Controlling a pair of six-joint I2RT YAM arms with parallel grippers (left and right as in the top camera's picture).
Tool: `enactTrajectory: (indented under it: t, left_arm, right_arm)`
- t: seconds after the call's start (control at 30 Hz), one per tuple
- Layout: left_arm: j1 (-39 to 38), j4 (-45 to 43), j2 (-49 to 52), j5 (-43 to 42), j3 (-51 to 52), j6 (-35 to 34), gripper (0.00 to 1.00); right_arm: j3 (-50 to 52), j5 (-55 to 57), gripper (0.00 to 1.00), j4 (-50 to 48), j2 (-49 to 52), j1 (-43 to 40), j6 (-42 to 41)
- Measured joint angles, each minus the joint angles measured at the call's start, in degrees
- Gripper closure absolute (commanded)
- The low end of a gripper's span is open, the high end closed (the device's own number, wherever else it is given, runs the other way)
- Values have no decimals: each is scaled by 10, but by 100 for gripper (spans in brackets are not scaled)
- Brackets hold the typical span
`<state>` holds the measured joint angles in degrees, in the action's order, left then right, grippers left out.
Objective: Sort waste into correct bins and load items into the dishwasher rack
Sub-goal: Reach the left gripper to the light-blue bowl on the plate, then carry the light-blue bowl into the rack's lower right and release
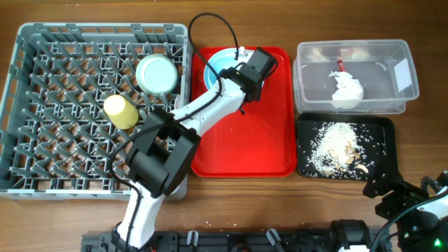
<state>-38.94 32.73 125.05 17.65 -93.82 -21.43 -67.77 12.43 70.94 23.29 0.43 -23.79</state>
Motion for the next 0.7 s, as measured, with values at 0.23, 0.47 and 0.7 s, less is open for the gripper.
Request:
enactTrajectory:
  t: [0.23,0.47,0.7]
  left_arm:
    - [-1,91,-37,-2,-1,3,96]
    - [63,311,-464,-172,-28,2,96]
    - [432,552,-466,-611,50,198,96]
  right_arm:
    - [0,0,0,0,0,0,0]
    - [0,0,0,0,0,0,0]
    - [0,0,0,0,0,0,0]
